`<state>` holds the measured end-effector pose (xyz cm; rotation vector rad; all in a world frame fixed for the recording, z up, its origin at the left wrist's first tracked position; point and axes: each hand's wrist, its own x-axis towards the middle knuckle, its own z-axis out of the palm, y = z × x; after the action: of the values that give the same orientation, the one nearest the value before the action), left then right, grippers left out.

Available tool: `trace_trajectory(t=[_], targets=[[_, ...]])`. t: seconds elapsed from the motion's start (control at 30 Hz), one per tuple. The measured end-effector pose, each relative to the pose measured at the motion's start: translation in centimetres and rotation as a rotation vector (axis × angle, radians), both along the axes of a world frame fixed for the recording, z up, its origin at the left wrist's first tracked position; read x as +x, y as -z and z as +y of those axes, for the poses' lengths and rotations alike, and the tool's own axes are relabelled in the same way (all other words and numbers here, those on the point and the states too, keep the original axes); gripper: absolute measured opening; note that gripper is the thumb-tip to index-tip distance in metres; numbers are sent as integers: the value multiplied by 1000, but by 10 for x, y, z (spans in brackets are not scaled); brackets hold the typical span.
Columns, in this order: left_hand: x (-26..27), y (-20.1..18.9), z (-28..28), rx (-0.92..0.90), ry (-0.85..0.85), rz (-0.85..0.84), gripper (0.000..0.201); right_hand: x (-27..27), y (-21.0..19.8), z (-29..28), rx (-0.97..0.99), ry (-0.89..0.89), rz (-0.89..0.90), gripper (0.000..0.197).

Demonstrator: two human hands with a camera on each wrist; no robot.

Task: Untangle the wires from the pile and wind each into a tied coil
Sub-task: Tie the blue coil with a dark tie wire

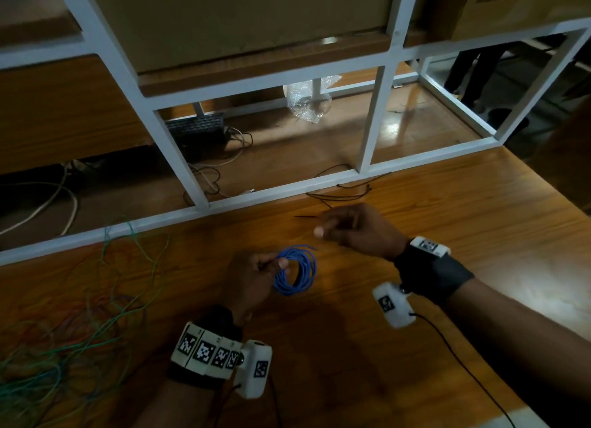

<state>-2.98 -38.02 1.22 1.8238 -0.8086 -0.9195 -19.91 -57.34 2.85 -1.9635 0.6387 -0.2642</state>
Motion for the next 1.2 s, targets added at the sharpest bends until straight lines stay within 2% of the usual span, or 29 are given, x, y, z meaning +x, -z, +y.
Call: trace_trajectory(t=[0.07, 0.13, 0.2, 0.3, 0.4, 0.6, 0.67, 0.8, 1.0, 1.07, 1.13, 1.2], targets=[[6, 5, -1, 23, -18, -23, 16, -2, 13, -32, -29, 214, 46, 10], [9, 11, -4, 40, -50, -8, 16, -2, 29, -59, -83, 295, 179, 6], [10, 14, -6, 49, -71, -26, 14, 1, 45, -78, -55, 336, 326, 8], [8, 15, -11, 71, -70, -35, 21, 10, 63, -91, -46, 353, 460, 10], [6, 17, -14, 85, -74, -41, 22, 23, 69, -91, -101, 354, 501, 13], [8, 22, -20, 107, -115, 44, 18, 39, 76, -92, -130, 340, 583, 35], [7, 22, -20, 120, -116, 37, 15, 41, 80, -94, -117, 349, 571, 34], [7, 23, -20, 111, -134, 6, 27, 37, 77, -90, -122, 337, 576, 34], [8, 29, -17, 16, -270, 58, 7, 8, 34, -73, -212, 387, 429, 28], [7, 27, -16, -11, -334, 46, 16, -3, 12, -51, -62, 426, 265, 22], [6, 27, -15, -33, -375, 68, 27, -12, -11, -13, 192, 409, 133, 19], [3, 21, -14, -65, -389, 84, 19, -18, -24, 30, 402, 341, 84, 19]])
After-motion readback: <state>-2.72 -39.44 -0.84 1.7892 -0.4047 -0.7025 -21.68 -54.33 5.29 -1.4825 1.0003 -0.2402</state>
